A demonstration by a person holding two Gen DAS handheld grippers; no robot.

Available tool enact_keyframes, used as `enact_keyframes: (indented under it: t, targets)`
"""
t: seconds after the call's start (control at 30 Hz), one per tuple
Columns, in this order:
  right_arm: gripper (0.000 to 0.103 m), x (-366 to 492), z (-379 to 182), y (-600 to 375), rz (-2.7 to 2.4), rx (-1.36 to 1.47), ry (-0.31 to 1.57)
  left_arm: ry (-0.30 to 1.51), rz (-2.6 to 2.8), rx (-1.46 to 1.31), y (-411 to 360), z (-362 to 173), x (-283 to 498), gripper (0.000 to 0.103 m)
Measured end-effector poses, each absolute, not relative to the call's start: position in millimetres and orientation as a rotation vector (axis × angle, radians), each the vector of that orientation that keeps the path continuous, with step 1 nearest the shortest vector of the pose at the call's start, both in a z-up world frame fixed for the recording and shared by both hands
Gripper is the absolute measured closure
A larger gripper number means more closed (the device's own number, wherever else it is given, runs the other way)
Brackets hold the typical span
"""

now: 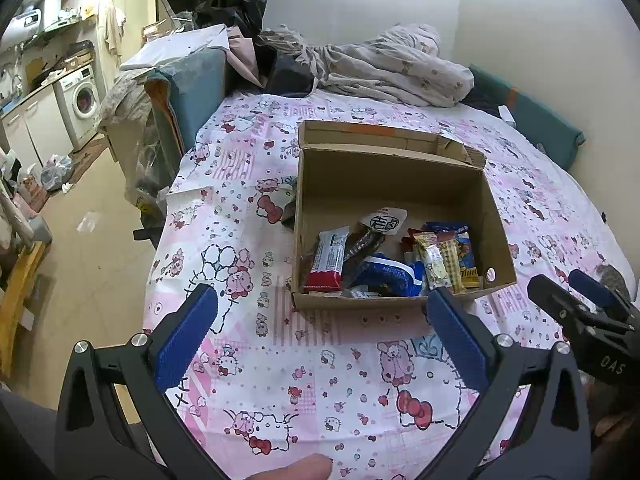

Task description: Organize snacks

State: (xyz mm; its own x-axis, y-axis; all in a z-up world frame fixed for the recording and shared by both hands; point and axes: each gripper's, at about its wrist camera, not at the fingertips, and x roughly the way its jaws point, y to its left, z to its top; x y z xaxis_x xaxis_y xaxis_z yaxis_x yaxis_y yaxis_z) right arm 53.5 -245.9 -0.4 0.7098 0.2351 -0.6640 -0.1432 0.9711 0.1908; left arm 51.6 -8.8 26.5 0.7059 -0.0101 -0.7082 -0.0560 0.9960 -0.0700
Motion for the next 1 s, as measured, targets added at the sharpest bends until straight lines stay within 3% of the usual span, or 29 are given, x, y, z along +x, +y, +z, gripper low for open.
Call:
enact_keyframes:
  t: [1.0]
  targets:
    - [0.000,57.3,-0.5,-253.2,0.189,0.173,0.769,0.802,0.031,-0.101,-5.0,22.1,54.4,0.000]
